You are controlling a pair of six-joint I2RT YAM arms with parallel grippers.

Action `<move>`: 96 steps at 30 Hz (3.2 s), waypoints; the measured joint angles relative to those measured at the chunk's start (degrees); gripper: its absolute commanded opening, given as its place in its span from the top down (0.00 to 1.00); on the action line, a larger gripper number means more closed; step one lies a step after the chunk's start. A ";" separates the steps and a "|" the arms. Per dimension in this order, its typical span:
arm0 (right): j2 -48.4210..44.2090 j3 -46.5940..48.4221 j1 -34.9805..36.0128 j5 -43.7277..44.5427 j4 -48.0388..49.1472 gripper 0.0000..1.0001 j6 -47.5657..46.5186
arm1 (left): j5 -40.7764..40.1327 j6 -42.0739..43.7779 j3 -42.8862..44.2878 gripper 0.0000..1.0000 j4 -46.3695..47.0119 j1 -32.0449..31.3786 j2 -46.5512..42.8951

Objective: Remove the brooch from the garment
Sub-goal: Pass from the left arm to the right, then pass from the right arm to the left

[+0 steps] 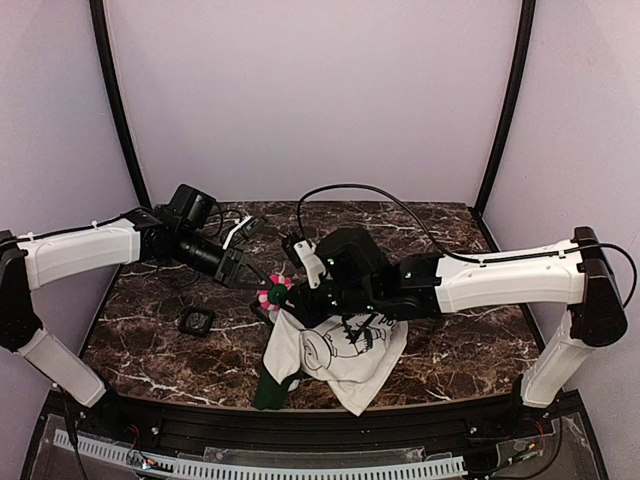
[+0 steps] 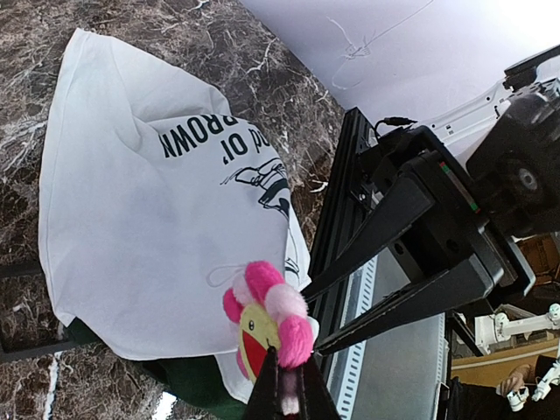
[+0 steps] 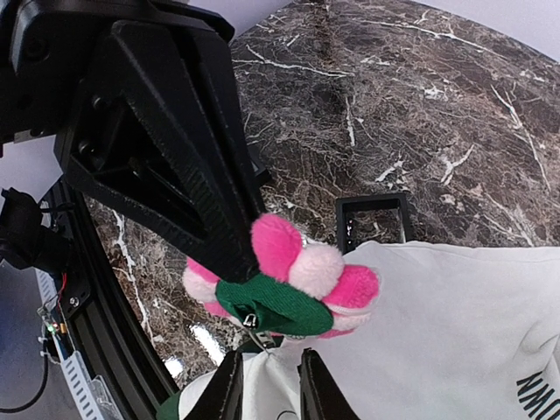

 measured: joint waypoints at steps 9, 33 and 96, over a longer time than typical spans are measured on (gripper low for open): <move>1.90 1.42 0.33 0.52 0.07 0.87 0.28 | -0.07 -0.15 0.00 0.99 0.00 0.00 0.00; 2.84 1.51 0.72 4.13 0.55 1.00 2.29 | -1.11 -0.22 0.00 0.78 0.07 0.00 0.39; -1.84 -6.91 -5.31 -10.56 13.00 0.51 12.94 | -8.81 -6.21 -3.50 0.99 9.51 -4.83 0.15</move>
